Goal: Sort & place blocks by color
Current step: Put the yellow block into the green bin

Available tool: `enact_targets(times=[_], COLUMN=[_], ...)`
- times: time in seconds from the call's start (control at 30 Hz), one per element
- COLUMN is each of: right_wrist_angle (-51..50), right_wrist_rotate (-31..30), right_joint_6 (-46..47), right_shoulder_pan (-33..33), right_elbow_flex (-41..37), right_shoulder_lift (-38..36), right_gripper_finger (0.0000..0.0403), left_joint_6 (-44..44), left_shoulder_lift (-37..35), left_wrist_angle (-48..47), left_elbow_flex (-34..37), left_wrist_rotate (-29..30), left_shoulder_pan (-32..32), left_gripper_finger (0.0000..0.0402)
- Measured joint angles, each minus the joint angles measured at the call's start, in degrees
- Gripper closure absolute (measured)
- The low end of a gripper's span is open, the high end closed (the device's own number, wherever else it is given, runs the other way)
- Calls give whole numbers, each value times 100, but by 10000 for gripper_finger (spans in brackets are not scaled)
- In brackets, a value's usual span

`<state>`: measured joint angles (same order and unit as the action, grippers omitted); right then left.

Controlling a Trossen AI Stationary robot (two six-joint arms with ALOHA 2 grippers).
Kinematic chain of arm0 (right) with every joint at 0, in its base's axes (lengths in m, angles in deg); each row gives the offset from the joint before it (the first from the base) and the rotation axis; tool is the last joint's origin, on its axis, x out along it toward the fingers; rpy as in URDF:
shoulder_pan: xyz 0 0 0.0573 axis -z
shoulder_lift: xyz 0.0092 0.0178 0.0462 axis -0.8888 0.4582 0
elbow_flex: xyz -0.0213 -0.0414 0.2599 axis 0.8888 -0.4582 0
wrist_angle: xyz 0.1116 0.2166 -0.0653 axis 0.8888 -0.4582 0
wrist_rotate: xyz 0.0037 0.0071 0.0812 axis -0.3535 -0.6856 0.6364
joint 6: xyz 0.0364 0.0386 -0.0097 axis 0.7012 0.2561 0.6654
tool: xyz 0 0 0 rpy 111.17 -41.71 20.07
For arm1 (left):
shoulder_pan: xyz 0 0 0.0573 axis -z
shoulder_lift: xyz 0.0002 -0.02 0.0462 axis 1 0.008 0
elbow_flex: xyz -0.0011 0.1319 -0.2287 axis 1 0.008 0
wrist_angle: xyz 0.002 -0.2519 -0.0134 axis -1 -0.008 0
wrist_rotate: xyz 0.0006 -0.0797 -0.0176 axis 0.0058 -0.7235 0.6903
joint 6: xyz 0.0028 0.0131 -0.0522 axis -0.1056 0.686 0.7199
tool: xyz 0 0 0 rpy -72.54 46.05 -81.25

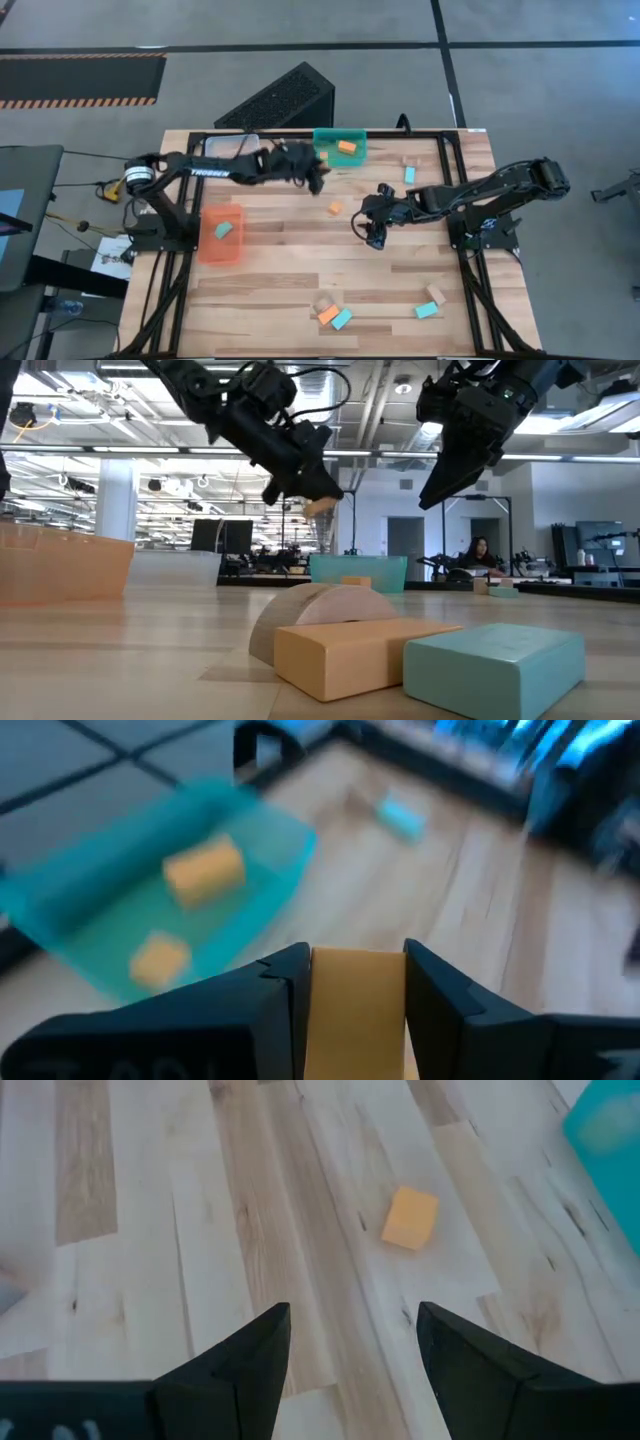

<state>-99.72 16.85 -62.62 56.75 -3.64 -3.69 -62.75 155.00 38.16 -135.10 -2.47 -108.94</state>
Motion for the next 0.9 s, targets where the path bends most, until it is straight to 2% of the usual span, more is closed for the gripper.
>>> enact_targets(times=[0.1, 0.23, 0.5, 0.73, 0.8, 0.9], right_wrist_angle=[0, 56, 127, 67, -12, -89], right_wrist_rotate=[-2, -7, -9, -7, -7, -7], right_joint_6=[-23, -85, -96, -110, -122, -122], right_shoulder_pan=[0, 19, 87, 87, 87, 87], right_elbow_flex=[0, 2, 2, 2, 2, 2], right_shoulder_lift=[0, 2, 2, 2, 2, 2], right_gripper_finger=[163, 163, 163, 163, 163, 163], left_joint_6=[67, -25, -315, -283, -287, -294], left_shoulder_lift=[123, 511, 1994, 2973, 3114, 3215], left_wrist_angle=[574, 546, -391, -876, -1035, -1113], left_elbow_flex=[-99, -772, -2486, -3423, -3599, -3730], left_wrist_rotate=[-107, -216, -472, -778, -788, -788], left_shoulder_pan=[-430, -870, -1280, -1350, -1341, -1321], left_gripper_finger=[314, 314, 314, 314, 299, 253])
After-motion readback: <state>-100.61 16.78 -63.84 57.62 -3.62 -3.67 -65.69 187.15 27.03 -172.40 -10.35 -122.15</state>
